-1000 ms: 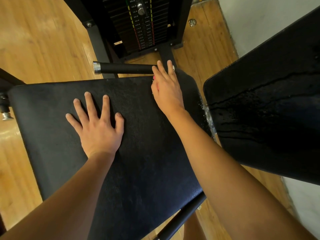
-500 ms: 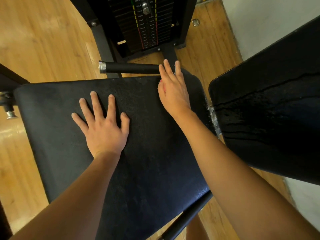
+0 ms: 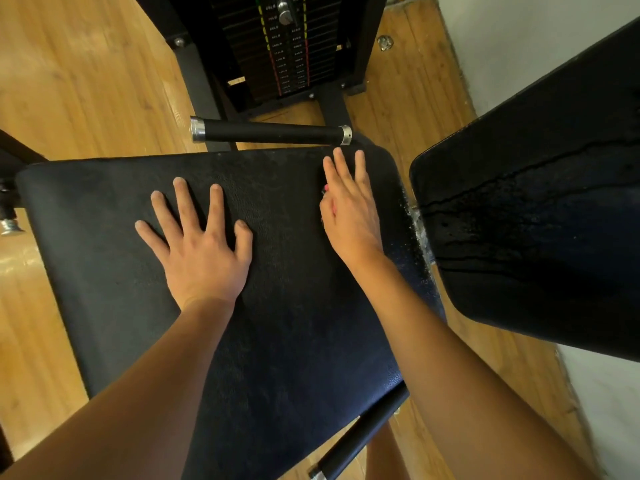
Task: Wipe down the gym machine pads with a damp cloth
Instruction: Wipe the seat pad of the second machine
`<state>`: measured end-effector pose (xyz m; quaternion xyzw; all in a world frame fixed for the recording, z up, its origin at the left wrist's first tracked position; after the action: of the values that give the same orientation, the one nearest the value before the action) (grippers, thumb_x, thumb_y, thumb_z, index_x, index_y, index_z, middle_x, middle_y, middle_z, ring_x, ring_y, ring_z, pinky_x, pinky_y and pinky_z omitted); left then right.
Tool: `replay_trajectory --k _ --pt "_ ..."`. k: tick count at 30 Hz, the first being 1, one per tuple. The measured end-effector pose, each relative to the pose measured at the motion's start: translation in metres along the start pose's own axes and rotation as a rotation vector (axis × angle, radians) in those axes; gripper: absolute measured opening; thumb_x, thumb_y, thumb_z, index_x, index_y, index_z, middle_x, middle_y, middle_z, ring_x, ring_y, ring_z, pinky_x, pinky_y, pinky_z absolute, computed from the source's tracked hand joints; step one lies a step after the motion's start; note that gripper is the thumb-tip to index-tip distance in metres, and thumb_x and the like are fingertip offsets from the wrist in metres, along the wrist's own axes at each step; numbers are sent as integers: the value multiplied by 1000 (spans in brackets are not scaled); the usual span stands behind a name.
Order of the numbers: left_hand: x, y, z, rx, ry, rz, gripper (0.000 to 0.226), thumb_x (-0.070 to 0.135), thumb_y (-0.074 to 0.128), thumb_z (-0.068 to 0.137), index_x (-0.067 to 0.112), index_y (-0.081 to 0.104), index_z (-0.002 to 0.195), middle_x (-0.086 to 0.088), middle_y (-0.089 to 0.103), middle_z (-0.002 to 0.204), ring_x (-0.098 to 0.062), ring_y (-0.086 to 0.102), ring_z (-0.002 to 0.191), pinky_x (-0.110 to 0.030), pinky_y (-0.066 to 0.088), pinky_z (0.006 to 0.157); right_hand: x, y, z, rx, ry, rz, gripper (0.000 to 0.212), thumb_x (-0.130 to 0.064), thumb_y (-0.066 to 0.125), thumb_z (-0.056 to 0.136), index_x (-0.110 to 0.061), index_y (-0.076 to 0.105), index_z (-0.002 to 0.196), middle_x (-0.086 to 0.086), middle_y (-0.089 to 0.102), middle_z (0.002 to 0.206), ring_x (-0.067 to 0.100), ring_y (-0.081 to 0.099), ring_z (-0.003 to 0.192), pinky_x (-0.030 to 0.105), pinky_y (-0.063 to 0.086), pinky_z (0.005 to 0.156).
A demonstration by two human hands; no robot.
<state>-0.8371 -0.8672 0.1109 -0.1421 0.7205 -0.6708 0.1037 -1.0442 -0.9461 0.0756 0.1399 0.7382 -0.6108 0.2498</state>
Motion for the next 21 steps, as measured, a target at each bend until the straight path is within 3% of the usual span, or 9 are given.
replay_trajectory --k 5,12,21 --pt "0 0 1 -3 3 -2 62 50 35 101 26 33 158 -15 13 170 -45 6 154 -70 3 120 -7 -2 28 0 1 2 53 -17 40 106 -9 32 158 8 24 168 33 2 158 45 6 127" --pt "1 1 1 -3 9 3 62 51 33 101 27 32 158 -15 15 169 -45 6 154 -70 4 120 -3 -5 37 -17 -31 45 54 -16 41 106 -9 31 159 7 22 169 31 0 158 44 6 127" --pt "-3 2 2 7 19 20 62 52 32 101 28 31 158 -15 15 169 -44 7 154 -69 4 120 15 -6 -27 -14 -6 109 55 -21 39 104 -14 34 158 1 24 169 14 -10 154 43 10 129"
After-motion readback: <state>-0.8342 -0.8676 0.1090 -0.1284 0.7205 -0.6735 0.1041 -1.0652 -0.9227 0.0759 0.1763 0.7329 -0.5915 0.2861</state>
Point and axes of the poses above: each hand's wrist, its own z-axis towards the middle knuckle, its own y-axis out of the palm, x = y × z, the point moved 3 cm from there along z, towards the middle knuckle
